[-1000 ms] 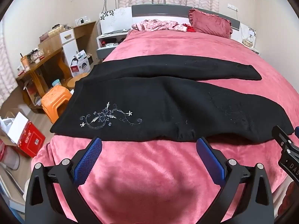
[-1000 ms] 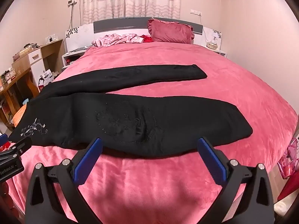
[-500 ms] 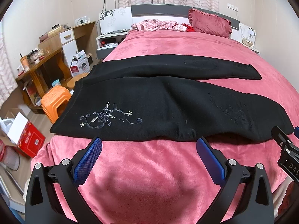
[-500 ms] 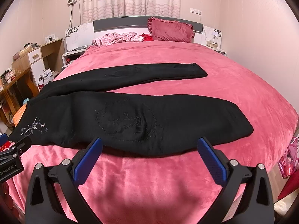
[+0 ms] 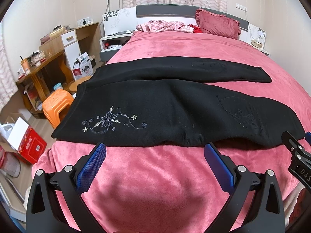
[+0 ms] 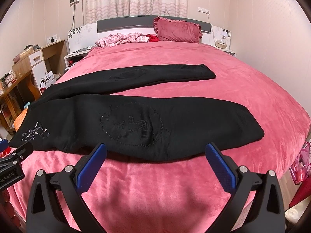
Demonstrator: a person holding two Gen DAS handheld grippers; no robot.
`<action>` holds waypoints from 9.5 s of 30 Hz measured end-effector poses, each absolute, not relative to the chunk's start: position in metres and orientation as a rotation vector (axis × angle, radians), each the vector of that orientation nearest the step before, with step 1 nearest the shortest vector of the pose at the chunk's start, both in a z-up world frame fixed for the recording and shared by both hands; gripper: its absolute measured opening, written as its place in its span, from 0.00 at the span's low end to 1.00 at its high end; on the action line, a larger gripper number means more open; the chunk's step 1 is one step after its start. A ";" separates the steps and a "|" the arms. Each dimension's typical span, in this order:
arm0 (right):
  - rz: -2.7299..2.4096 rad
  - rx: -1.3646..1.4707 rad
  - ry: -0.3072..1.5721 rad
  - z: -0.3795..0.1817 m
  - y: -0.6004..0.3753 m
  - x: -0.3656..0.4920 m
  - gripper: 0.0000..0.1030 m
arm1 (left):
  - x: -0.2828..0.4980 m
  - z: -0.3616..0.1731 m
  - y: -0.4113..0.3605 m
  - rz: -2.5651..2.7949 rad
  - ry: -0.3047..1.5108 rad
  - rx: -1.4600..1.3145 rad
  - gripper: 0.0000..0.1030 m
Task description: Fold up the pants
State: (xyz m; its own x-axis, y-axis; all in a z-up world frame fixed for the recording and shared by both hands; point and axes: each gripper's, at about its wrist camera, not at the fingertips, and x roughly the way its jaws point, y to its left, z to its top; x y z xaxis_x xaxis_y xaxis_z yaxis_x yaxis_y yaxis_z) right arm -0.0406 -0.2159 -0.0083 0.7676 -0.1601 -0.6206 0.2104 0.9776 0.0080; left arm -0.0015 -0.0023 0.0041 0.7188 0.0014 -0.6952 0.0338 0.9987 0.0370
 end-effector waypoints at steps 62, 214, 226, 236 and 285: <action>-0.162 0.182 0.777 -0.028 -0.236 -0.029 0.98 | 0.015 -0.018 0.011 -0.130 0.882 -0.056 0.97; -0.074 0.188 0.808 -0.102 -0.282 0.063 0.98 | 0.204 -0.045 0.272 0.196 0.891 -0.620 0.91; -0.074 0.193 0.803 -0.103 -0.284 0.065 0.98 | 0.268 -0.051 0.303 0.259 0.880 -0.657 0.91; -0.081 0.186 0.802 -0.104 -0.284 0.066 0.98 | 0.309 -0.078 0.269 0.213 0.953 -0.365 0.91; -0.106 0.147 0.818 -0.102 -0.282 0.069 0.98 | 0.079 -0.079 0.177 -0.039 0.660 -0.391 0.15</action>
